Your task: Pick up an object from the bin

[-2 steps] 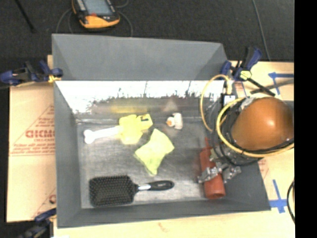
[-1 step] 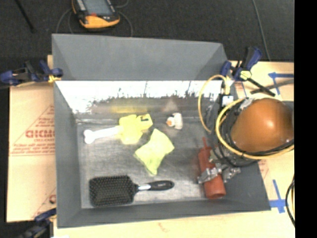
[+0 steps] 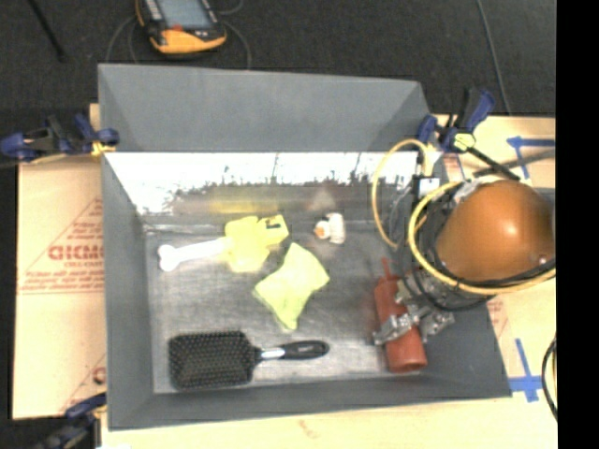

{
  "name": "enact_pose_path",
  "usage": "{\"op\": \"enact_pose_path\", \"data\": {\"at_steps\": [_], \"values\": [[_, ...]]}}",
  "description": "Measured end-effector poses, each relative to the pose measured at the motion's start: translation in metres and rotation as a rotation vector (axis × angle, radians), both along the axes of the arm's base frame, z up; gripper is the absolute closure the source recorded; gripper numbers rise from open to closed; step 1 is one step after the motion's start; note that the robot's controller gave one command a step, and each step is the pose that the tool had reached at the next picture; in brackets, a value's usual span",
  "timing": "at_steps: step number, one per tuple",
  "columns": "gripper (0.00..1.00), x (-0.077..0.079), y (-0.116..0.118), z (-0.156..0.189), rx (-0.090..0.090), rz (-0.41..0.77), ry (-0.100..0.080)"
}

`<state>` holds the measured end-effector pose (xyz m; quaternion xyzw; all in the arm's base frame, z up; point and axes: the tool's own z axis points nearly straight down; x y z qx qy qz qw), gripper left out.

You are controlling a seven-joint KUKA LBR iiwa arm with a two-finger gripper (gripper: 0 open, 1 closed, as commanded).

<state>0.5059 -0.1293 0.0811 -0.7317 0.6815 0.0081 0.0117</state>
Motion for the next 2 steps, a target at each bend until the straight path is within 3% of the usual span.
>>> {"op": "enact_pose_path", "data": {"at_steps": [1,2], "values": [[1.0,0.0,0.0,0.0,0.0,-0.001,0.0],[1.0,-0.004,0.01,0.036,-0.023,0.074,0.007]]}}
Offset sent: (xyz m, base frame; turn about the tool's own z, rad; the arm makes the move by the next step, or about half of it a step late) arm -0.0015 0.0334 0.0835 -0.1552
